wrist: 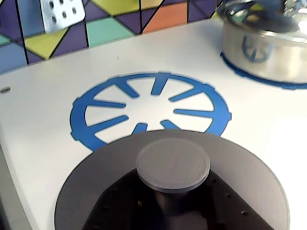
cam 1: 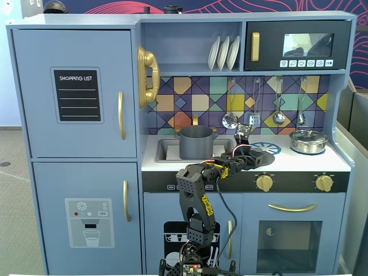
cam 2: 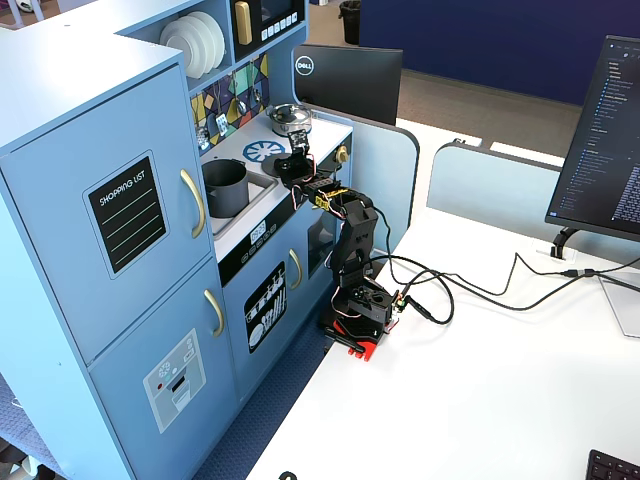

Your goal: Take off the lid from the gray recipient and place it on the counter

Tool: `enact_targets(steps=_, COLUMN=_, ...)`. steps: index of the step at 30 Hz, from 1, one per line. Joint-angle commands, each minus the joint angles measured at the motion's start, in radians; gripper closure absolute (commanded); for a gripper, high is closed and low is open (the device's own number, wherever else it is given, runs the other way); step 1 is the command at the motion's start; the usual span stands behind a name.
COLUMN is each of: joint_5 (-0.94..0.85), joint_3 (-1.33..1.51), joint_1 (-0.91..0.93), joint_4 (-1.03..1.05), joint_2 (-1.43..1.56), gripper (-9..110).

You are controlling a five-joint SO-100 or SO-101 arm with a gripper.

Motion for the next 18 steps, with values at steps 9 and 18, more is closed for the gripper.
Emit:
enact_targets(steps=9, joint_5=0.005, joint_3=-0.048, joint_1=0.006, joint_4=-0.066, joint_2=-0.02, gripper=98)
enact_targets(steps=18, joint_5=0.031, joint_3=-0.055, joint_1=0.041, joint_4=-0.029, joint_2=0.109, gripper=72)
